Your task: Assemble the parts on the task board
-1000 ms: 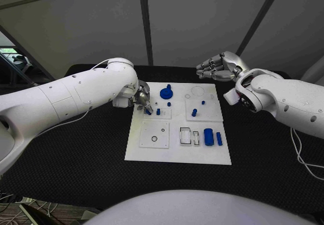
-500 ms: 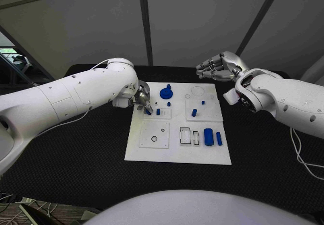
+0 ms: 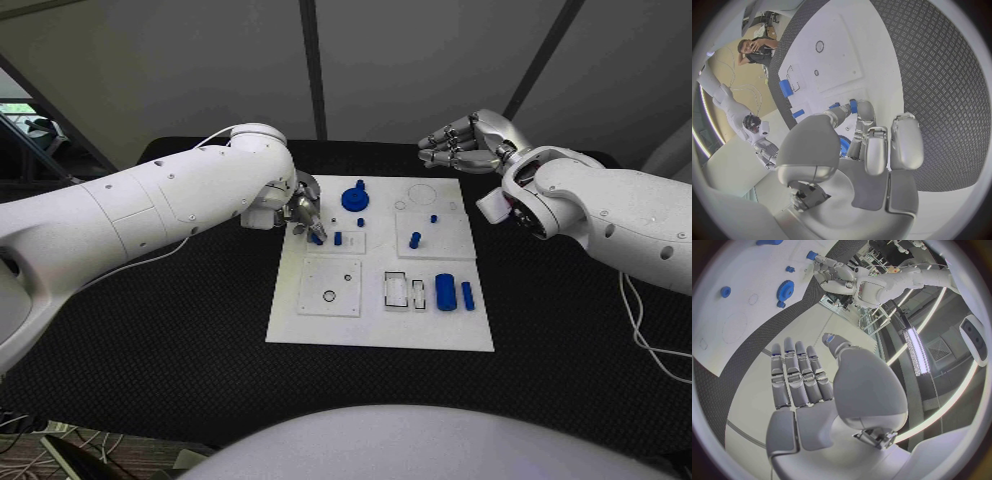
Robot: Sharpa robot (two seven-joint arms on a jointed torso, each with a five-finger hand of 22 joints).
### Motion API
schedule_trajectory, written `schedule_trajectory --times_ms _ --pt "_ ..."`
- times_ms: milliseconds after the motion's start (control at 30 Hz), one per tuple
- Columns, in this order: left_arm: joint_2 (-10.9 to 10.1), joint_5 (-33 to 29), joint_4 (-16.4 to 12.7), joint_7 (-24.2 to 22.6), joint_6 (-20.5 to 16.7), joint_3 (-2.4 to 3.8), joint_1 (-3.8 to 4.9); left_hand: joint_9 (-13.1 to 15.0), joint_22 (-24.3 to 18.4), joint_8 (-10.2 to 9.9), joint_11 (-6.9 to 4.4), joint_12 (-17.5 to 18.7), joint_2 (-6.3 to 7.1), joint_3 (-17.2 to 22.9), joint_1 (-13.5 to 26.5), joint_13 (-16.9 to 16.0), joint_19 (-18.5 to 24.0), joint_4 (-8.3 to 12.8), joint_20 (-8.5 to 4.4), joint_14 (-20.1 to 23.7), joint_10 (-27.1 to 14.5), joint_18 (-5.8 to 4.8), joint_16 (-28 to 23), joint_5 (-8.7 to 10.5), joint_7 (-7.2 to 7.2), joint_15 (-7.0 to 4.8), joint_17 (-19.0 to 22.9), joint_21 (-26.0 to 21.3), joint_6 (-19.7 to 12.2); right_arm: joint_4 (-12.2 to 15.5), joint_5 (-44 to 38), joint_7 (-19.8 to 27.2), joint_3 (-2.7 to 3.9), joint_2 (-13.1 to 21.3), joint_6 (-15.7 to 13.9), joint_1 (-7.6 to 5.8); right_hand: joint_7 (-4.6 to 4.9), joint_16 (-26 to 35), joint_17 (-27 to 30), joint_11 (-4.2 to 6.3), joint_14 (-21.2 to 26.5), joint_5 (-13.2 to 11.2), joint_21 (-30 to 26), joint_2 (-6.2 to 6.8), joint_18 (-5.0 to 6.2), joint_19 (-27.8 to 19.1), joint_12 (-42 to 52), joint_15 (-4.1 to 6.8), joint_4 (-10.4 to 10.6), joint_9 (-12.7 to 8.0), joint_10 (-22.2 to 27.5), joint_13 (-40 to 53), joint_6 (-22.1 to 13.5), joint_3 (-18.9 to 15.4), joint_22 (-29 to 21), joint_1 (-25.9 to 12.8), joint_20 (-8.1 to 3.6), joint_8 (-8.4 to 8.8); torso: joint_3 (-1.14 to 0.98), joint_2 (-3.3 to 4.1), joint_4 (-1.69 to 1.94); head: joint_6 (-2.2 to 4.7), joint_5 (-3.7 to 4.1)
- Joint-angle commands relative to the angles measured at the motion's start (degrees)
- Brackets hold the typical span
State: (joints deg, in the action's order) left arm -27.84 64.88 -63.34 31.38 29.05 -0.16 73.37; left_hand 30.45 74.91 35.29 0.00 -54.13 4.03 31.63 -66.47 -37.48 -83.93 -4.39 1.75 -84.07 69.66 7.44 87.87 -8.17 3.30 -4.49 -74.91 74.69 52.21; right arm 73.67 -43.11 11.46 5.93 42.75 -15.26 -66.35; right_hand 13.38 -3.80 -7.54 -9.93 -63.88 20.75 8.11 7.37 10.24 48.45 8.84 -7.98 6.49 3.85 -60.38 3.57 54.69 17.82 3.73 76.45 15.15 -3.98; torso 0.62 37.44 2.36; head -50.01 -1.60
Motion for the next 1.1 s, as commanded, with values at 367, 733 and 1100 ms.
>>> schedule_trajectory --times_ms 367,733,1100 --pt "0.24 0.76 0.46 0.82 1.33 -0.40 -0.50 -0.11 7.46 -1.14 -1.47 -1.04 0.46 0.97 6.27 -0.76 -1.53 3.19 -0.07 -5.18 1.34 -4.29 0.04 0.56 -0.74 -0.17 -12.74 -0.09 1.73 0.03 -0.12 0.24 0.04 0.03 0.27 -0.09 0.08 0.10 0.05 -0.05 0.51 0.14 -0.20 -0.38 0.39 0.43 0.32 0.02 -0.01 0.01 0.42 0.01 -0.32 -0.41 0.01 0.02 0.10 0.21 0.00 0.02 -0.02 0.01 0.01" --pt "0.23 0.50 0.65 0.81 1.32 -0.40 -0.50 -0.15 7.53 -1.43 -1.59 -1.41 1.05 -0.44 8.20 -1.14 -1.55 2.41 -0.16 -5.22 1.41 -4.28 0.13 0.53 -0.89 -0.27 -12.84 -0.14 2.62 -0.04 -0.12 0.23 0.04 -0.03 0.29 -0.09 0.08 0.10 0.05 -0.05 0.51 0.14 -0.20 -0.38 0.39 0.43 0.32 0.02 -0.01 0.01 0.42 0.01 -0.32 -0.41 0.01 0.02 0.10 0.21 0.01 0.01 -0.02 0.01 0.05" --pt "0.18 -0.24 0.56 0.76 -0.23 -0.38 -0.50 -0.07 7.72 -1.56 -1.68 -2.03 1.05 -1.92 10.23 -1.84 -1.66 1.21 -0.23 -5.28 1.77 -4.33 0.31 0.69 -1.03 -0.35 -13.04 0.05 3.42 -0.20 -0.12 0.24 0.04 -0.18 0.38 -0.09 0.08 0.10 0.05 -0.05 0.51 0.14 -0.20 -0.38 0.39 0.43 0.32 0.02 -0.01 0.01 0.42 0.01 -0.32 -0.41 0.01 0.02 0.10 0.21 0.01 0.03 -0.01 0.01 0.10"
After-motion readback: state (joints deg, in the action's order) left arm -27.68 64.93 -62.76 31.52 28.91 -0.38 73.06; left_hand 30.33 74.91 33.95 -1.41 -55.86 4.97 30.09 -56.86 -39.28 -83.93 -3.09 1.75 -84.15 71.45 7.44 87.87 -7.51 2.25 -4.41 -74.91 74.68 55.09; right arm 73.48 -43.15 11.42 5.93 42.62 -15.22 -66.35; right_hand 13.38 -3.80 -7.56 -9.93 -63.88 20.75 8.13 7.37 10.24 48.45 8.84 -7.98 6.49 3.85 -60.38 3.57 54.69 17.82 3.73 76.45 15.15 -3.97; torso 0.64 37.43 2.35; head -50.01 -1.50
